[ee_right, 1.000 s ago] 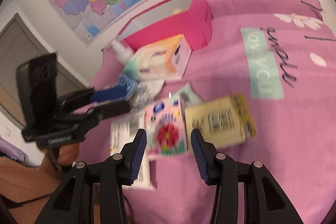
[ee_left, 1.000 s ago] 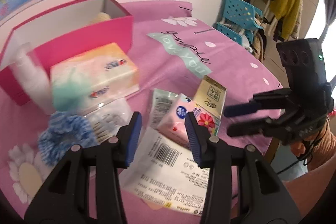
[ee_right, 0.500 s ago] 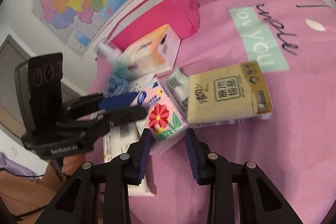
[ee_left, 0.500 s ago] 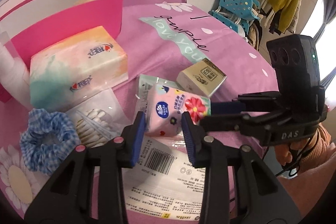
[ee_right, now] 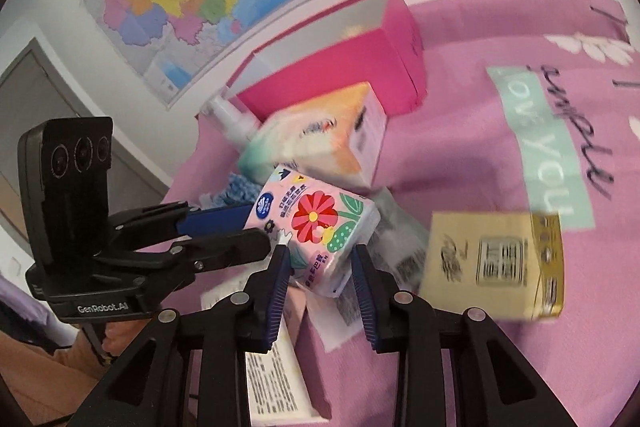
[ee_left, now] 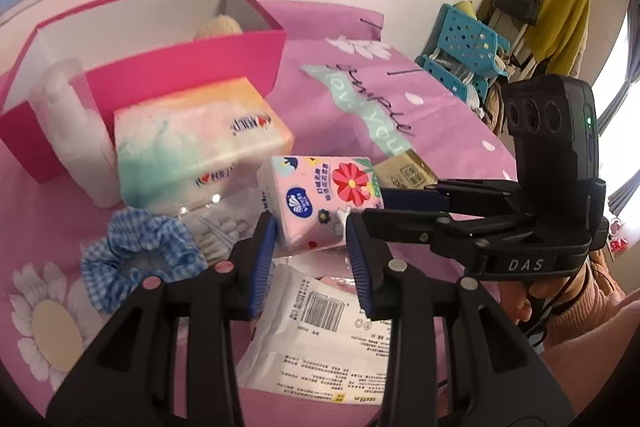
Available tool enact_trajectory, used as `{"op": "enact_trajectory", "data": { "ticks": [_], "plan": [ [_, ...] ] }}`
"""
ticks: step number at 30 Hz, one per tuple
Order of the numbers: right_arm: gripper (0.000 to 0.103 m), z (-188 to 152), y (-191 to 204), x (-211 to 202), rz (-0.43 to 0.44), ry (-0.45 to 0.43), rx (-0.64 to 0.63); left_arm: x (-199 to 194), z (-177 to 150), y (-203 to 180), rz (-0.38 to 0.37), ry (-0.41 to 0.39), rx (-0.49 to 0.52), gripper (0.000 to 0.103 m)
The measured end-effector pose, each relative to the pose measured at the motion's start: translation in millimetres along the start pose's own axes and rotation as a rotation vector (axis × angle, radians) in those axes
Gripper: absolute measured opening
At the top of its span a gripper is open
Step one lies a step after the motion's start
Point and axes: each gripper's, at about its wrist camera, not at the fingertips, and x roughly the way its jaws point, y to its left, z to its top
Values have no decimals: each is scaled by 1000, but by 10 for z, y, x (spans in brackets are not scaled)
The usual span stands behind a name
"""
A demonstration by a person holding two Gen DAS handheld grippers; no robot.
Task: Organize soft objects
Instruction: 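Carry the floral tissue pack into the pink box and open the left tool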
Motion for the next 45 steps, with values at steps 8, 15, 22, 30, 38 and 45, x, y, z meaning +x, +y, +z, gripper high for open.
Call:
{"op": "enact_trajectory", "data": {
  "ticks": [8, 15, 22, 30, 38, 45],
  "plan": [
    [32, 221, 179, -50, 5, -30, -78, -227, 177, 43, 25, -76, -1, 38],
    [32, 489, 334, -71, 11, -66, -154, -372, 377, 136, 66, -131, 1, 38],
    [32, 819, 443, -39, 24, -98, -207, -468, 685, 274, 120, -177, 0, 38],
    [32, 1352, 503, 138, 36, -121, -236, -403, 1124, 652, 150, -179, -69, 38],
    [32, 1775, 382, 461, 43, -94, -201, -125, 1405, 962, 190, -124, -132, 38],
    [32, 1979, 271, 823, -24, -68, -185, 164, 1527, 1194, 255, -50, -203, 38]
  ]
}}
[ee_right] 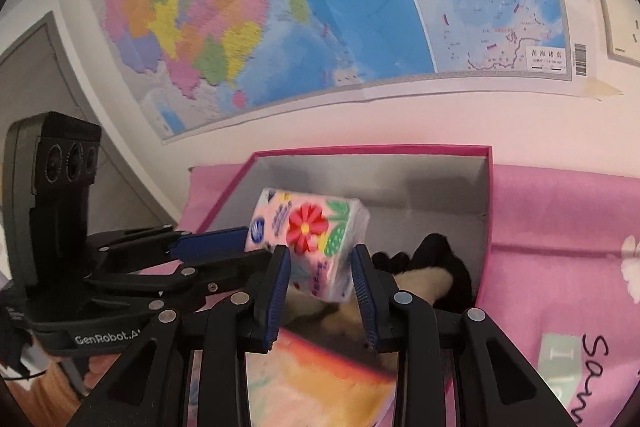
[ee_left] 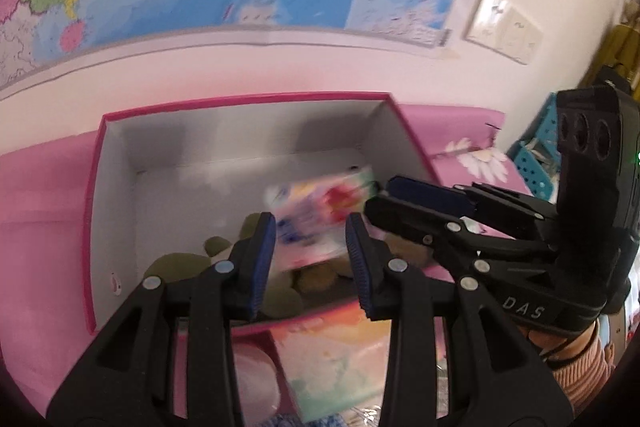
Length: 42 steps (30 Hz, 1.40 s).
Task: Organize soft objects
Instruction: 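Carry the floral tissue pack into the pink box and open the left tool, then move the left tool to the small yellow tissue pack on the table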
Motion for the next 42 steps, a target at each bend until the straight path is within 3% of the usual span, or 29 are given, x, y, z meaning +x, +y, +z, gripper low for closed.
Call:
{"op": "enact_trajectory", "data": {
  "ticks": [3, 12, 24, 33, 42],
  "plan": [
    [34, 23, -57, 126, -36, 7, 25, 10, -34, 62, -23, 3, -24, 38],
    [34, -143, -98, -50, -2, -3, 38, -276, -242, 26, -33, -79, 29, 38],
    [35, -406, 28, -682, 63, -75, 25, -834, -621, -280, -110, -172, 130, 38],
    [42, -820, -236, -1111, 1, -81, 90, -757, -971, -616, -196, -103, 168, 39],
    [47, -1464, -741, -1412, -84, -32, 255, -478, -1340, -928, -262, 11, 178, 39]
  ]
}}
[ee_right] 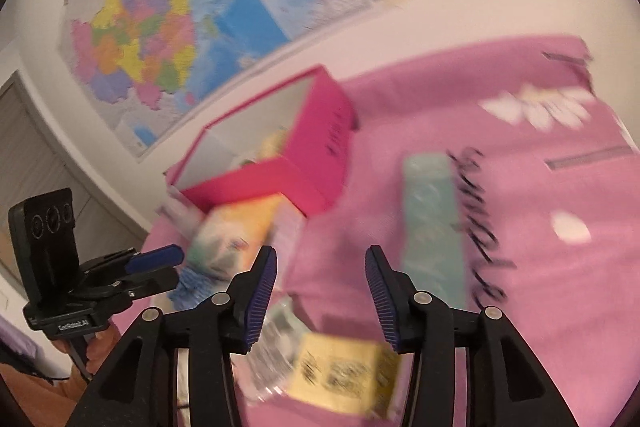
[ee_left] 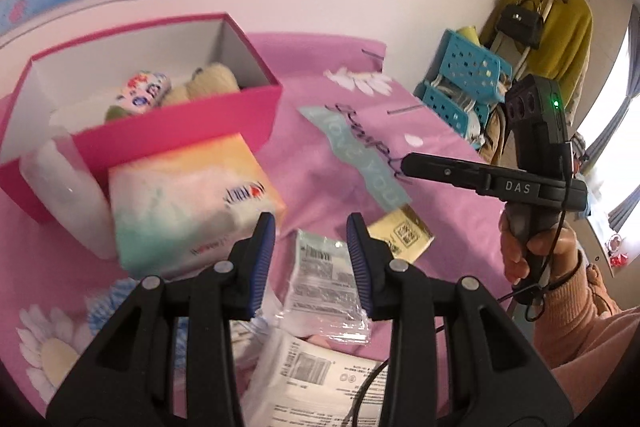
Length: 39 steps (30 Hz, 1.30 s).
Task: Organize soft objects
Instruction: 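Move the left tool to the small yellow tissue pack on the table, then close the left tool on the yellow tissue pack and lift it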
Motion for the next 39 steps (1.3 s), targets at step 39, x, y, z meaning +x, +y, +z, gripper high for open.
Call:
{"op": "enact_trajectory", "data": {
  "ticks": [39],
  "plan": [
    [49, -602, -23, 185, 55, 147, 69, 540, -365, -211, -139, 225, -43, 38]
  ]
}}
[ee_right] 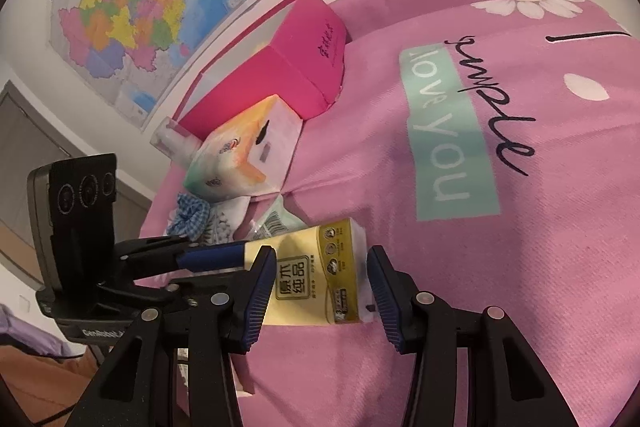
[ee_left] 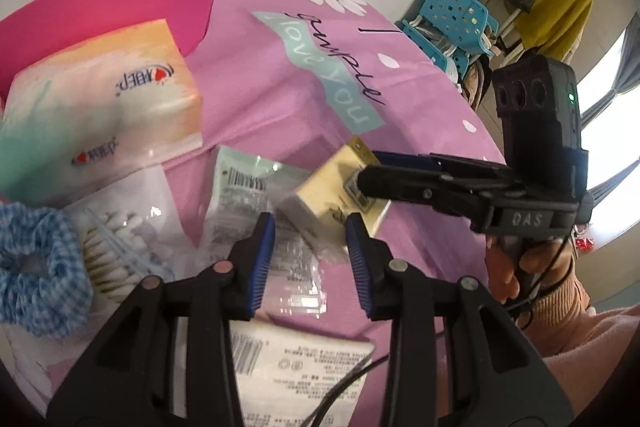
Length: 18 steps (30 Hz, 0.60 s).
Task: Organize soft objects
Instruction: 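Close the left tool on the yellow tissue pack and lift it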
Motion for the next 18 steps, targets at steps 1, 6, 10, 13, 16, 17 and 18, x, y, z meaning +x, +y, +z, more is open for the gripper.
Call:
{"op": "enact_trajectory", "data": {
  "ticks": [1, 6, 10, 13, 16, 17, 18],
  "plan": [
    [49, -6, -12, -9, -1, 0, 0, -1, -23, -16, -2, 4, 8, 38],
    [47, -30, -42, -30, -1, 4, -3, 37, -57, -58, -15, 15, 27, 38],
    [35, -48, 14, -6, -1, 11, -26, 9, -56, -55, -11, 1, 26, 37],
    [34, -42, 97, -17, -13, 2, -54, -93, -46, -36, -1, -26, 22, 37],
    [34, -10, 200, -25, -4, -1, -86, -266, -17, -25, 21, -75, 27, 37],
    [34, 5, 236, -27, -1, -4, -95, -328, -5, -22, 34, -92, 32, 37],
    [34, 31, 285, -30, 7, -10, -106, -376, 13, -10, 40, -104, 33, 37]
  ]
}}
